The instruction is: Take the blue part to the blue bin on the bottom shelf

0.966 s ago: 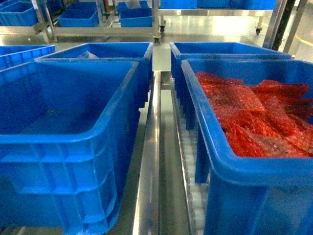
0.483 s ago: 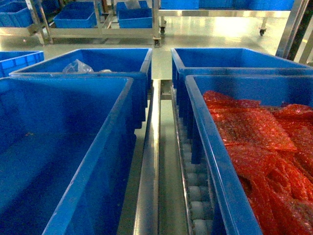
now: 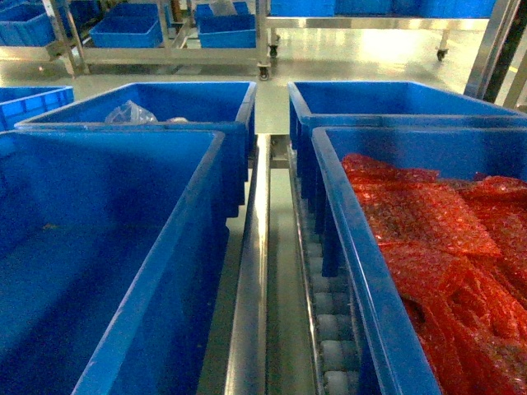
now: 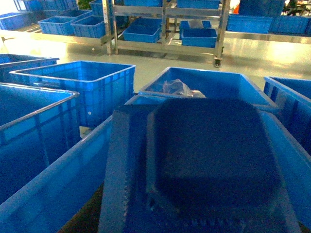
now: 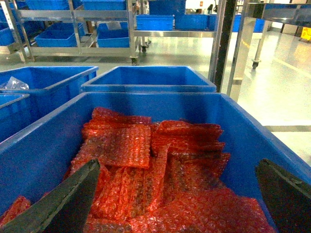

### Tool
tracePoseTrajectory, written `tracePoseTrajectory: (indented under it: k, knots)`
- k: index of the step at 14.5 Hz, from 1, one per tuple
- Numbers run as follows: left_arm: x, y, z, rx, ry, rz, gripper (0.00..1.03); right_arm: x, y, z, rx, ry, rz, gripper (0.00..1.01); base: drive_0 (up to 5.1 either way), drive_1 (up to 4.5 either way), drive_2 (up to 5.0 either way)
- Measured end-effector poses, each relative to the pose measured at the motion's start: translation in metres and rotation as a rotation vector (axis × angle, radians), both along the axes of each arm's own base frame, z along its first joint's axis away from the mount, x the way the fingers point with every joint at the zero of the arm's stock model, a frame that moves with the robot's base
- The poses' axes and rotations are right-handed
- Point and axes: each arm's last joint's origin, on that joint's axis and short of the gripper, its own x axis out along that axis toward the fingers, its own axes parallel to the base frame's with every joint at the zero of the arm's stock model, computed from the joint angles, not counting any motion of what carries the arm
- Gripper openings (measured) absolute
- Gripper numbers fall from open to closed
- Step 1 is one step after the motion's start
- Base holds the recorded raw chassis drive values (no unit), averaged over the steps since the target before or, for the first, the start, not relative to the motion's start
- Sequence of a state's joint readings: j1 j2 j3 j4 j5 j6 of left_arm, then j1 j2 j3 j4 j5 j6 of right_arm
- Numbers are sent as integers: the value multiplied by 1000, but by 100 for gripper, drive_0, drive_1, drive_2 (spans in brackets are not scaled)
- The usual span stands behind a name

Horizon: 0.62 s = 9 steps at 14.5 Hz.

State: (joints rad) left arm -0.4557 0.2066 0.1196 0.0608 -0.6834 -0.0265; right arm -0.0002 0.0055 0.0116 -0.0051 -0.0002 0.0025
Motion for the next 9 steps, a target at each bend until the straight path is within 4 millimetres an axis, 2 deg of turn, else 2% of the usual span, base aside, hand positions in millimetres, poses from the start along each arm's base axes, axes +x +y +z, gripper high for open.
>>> tracePoseTrajectory:
  k: [9]
  knots:
    - [0, 0, 0, 0, 0, 0, 43, 0, 0, 0, 0, 0, 0, 98, 0, 0, 0]
